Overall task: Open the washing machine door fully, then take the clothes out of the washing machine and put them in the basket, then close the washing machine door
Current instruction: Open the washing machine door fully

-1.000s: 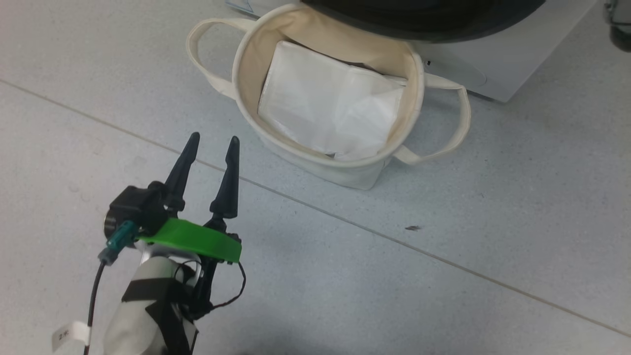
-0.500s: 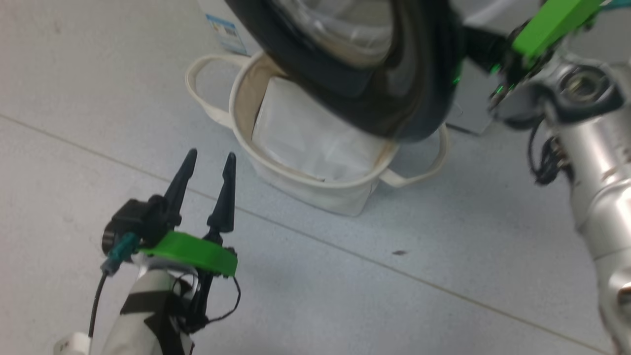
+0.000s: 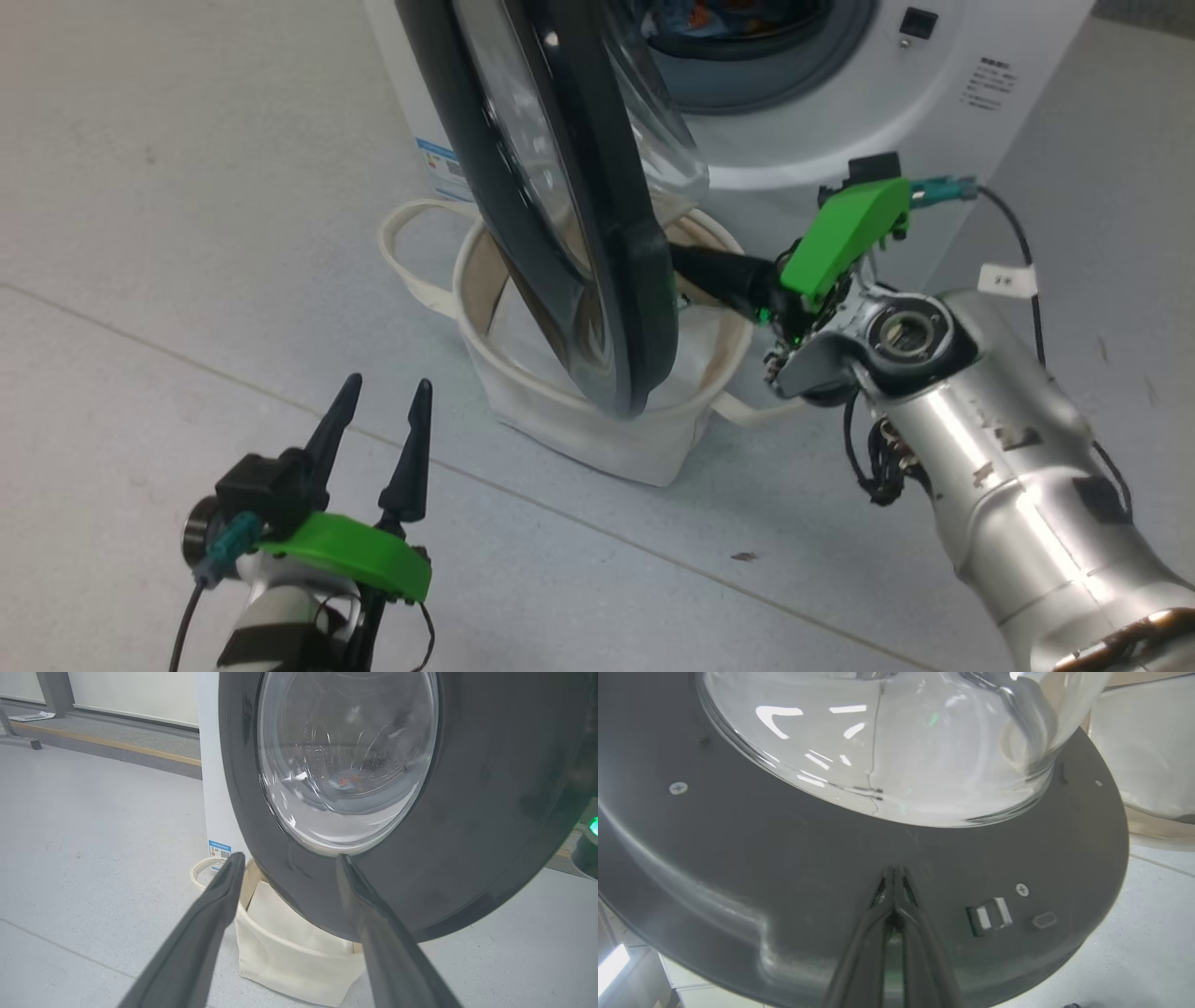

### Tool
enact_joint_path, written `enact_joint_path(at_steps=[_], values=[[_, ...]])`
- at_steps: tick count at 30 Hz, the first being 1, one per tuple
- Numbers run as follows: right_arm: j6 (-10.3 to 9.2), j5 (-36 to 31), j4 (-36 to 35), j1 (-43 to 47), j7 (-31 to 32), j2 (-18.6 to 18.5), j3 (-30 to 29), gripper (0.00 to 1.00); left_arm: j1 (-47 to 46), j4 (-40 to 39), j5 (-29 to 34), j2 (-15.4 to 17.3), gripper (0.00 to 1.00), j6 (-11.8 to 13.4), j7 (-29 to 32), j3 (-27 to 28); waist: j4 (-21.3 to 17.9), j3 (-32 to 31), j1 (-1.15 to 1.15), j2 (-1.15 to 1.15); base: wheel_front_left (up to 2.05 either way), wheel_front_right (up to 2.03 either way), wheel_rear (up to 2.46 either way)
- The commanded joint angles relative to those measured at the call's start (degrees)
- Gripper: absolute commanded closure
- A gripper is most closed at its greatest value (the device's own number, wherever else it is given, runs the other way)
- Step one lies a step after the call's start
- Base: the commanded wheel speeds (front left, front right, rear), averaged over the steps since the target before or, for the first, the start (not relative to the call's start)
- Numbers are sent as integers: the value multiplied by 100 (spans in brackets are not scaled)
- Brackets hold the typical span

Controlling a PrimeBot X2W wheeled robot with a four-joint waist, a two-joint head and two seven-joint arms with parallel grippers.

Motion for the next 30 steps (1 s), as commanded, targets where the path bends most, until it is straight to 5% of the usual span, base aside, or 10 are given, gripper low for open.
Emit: enact_joint_path(at_steps=[1,20,21,22,30], values=[[7,-43,-128,-24,-97,171,150,100,-34,-134,45,158,0,-33,-70,183,88,-52,0,0,0,0,0],[7,1112,-373,-72,-1189,232,2080,100,54,-170,35,68,0,-33,-70,280,627,-223,0,0,0,0,0],[7,1113,-340,-80,-1259,232,2142,32,61,-166,35,80,0,-33,-70,298,619,-252,0,0,0,0,0],[7,1094,-324,-95,-1295,232,2218,0,71,-164,33,95,0,-33,-70,323,604,-268,0,0,0,0,0],[7,323,-129,-174,-2185,206,2408,0,121,-150,32,283,0,-33,-70,503,319,-422,0,0,0,0,0]])
